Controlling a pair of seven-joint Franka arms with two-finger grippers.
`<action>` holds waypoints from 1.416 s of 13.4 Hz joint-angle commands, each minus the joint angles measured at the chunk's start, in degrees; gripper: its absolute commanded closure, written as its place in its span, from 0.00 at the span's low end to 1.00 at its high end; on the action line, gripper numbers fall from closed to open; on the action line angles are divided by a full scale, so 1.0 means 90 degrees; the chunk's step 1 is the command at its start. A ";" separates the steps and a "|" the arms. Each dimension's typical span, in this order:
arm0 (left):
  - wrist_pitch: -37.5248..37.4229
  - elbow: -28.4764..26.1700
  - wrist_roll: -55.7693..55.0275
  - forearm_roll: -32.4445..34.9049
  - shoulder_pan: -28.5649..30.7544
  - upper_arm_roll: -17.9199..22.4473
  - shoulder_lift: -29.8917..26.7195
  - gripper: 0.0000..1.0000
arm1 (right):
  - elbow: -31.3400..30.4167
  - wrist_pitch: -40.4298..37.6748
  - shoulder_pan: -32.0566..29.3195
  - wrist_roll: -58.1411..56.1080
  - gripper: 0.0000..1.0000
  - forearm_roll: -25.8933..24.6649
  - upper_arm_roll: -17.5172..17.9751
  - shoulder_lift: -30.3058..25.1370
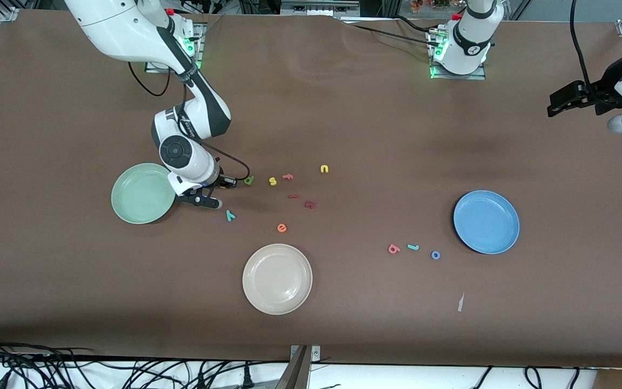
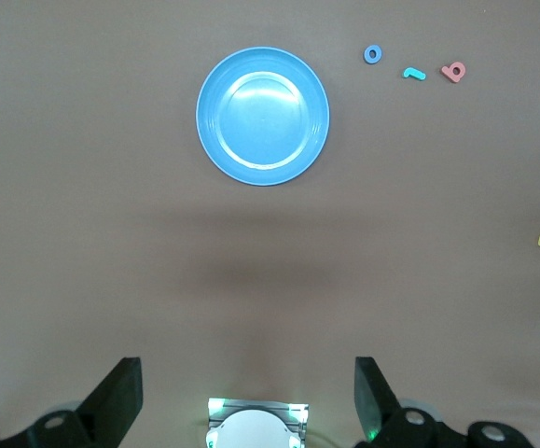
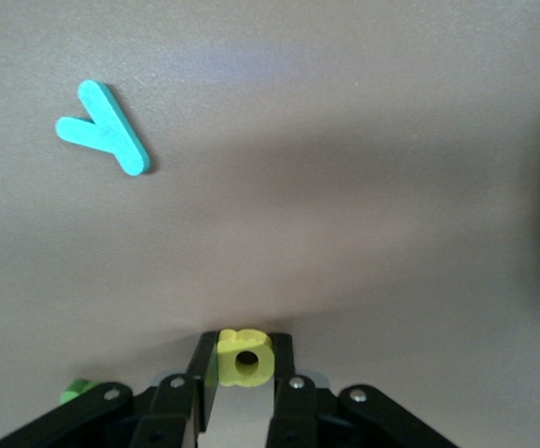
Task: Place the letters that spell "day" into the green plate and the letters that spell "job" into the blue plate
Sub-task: 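Drop the D on the green plate while the left gripper reaches out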
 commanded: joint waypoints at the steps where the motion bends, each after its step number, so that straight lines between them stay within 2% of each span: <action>1: -0.0078 0.0279 0.0074 -0.0120 -0.0014 -0.0023 0.0129 0.00 | 0.0231 -0.0409 0.0015 -0.0048 0.96 0.0058 -0.0055 -0.0220; 4: 0.0116 0.0298 0.0074 -0.0130 -0.0014 -0.0033 0.0217 0.00 | 0.0914 -0.1882 -0.0005 -0.0699 0.96 -0.0039 -0.0474 -0.0377; 5: 0.0195 0.0299 0.0074 -0.0091 -0.0207 -0.0043 0.0227 0.00 | 0.1003 -0.2129 -0.0005 -0.1070 0.96 -0.0049 -0.0679 -0.0445; 7: 0.0360 0.0308 0.0084 -0.0091 -0.0366 -0.0004 0.0295 0.00 | 0.0994 -0.2161 -0.0005 -0.2083 0.96 -0.0069 -0.1098 -0.0534; 10: 0.1278 0.0201 0.0094 -0.0052 -0.0375 -0.0013 0.0548 0.00 | 0.0975 -0.2151 -0.0044 -0.3257 0.95 -0.0059 -0.1685 -0.0456; 13: 0.1572 0.0211 0.0103 -0.0042 -0.0444 -0.0014 0.1006 0.00 | 0.0975 -0.2024 -0.0218 -0.3768 0.89 -0.0059 -0.1901 -0.0280; 14: 0.1669 0.0230 0.0132 -0.0032 -0.0511 -0.0004 0.1221 0.00 | 0.0975 -0.1985 -0.0278 -0.3846 0.68 -0.0049 -0.1901 -0.0270; 15: 0.1796 0.0221 0.0142 -0.0023 -0.0551 -0.0004 0.1368 0.00 | 0.0975 -0.1994 -0.0288 -0.3847 0.01 -0.0040 -0.1901 -0.0270; 17: 0.1914 0.0230 0.0152 -0.0003 -0.0658 -0.0004 0.1642 0.00 | 0.0994 -0.2092 -0.0220 -0.3760 0.00 -0.0020 -0.1843 -0.0348; 19: 0.2031 0.0230 0.0162 -0.0003 -0.0736 -0.0004 0.2051 0.00 | 0.0994 -0.2286 -0.0200 -0.3488 0.00 0.0038 -0.1532 -0.0523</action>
